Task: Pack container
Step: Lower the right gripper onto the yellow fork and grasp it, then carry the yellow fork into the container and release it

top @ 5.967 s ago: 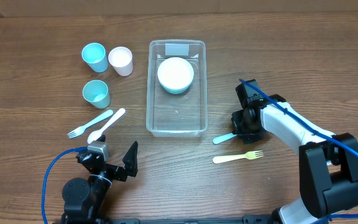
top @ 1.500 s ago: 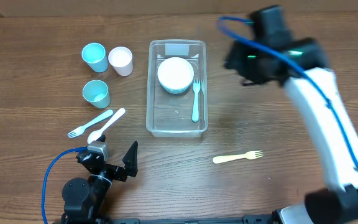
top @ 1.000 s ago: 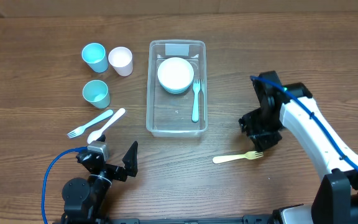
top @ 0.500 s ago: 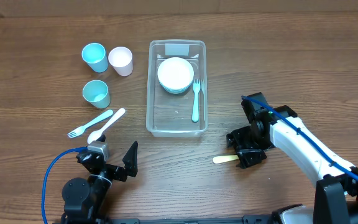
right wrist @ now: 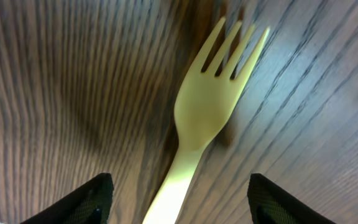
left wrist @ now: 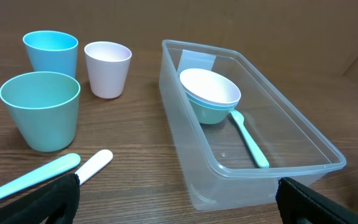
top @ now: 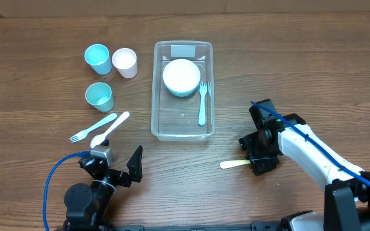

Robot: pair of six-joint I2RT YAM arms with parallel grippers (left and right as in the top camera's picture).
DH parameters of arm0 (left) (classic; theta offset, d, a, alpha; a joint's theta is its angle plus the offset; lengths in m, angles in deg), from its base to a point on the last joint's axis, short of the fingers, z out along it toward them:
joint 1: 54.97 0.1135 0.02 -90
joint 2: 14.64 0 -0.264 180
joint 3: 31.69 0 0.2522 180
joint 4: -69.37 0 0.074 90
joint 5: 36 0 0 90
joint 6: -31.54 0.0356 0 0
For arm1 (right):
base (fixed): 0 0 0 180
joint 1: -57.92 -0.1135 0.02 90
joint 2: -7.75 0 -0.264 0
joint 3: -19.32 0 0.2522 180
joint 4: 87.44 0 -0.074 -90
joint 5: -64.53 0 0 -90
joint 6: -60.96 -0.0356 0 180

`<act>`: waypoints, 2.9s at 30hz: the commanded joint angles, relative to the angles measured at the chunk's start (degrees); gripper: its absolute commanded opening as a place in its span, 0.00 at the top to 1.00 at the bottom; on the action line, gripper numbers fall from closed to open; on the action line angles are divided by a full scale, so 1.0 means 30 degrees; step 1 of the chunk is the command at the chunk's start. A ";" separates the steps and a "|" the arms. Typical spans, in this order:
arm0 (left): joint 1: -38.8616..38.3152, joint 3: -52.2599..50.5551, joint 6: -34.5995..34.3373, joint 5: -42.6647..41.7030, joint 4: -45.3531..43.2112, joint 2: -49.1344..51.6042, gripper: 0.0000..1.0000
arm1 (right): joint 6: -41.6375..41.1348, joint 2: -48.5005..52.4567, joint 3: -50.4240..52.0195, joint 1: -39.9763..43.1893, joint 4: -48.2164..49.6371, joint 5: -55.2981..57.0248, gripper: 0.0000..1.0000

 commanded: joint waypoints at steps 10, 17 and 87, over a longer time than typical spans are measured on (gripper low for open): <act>0.0073 -0.0073 -0.0262 -0.0211 -0.0058 -0.0124 0.00 | -0.0335 0.0175 0.2681 -0.0087 0.4699 0.1020 0.46; 0.0073 -0.0073 -0.0262 -0.0211 -0.0058 -0.0124 0.00 | -0.0328 0.0313 0.2681 -0.0087 0.4874 0.1231 0.75; 0.0073 -0.0073 -0.0262 -0.0211 -0.0058 -0.0124 0.00 | 2.0014 0.8182 -1.5744 -0.2907 -0.1559 -0.2579 0.89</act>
